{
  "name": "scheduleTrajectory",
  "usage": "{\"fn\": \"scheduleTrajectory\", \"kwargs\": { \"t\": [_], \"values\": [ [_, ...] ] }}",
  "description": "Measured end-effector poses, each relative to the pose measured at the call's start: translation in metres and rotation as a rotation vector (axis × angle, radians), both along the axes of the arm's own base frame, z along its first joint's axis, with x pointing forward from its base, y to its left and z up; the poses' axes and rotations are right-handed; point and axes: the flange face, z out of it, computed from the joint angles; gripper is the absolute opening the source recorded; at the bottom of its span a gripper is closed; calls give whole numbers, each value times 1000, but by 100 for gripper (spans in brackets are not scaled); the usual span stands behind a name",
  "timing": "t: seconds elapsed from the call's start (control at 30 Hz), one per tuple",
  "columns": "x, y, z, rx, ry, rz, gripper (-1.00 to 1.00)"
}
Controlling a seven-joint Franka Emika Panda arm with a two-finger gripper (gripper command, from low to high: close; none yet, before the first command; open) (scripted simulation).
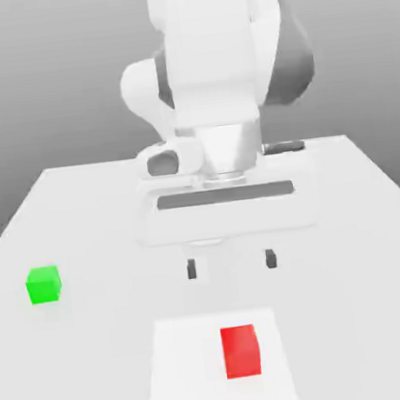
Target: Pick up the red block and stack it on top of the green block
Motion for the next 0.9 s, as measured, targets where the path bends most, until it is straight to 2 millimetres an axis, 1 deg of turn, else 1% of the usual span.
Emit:
{"fn": "scheduleTrajectory", "kwargs": {
  "t": [0.07, 0.1, 0.27, 0.3, 0.47, 0.5, 0.53, 0.6, 0.73, 0.9],
  "values": [
    [-15, 2, -39, -2, 66, 6, 0],
    [-20, 3, -55, -3, 89, 7, 0],
    [-25, 3, -115, -3, 112, 7, 0],
    [-26, 3, -125, -3, 112, 7, -100],
    [-26, 3, -125, -3, 112, 7, -100],
    [-26, 3, -130, -3, 112, 7, -100],
    [-26, 3, -127, -4, 112, 6, -100],
    [-25, 3, -111, -3, 112, 6, -100],
    [-26, 0, -71, -5, 112, 8, -100],
    [-32, -81, -49, -43, 102, 22, -100]
  ]
}}
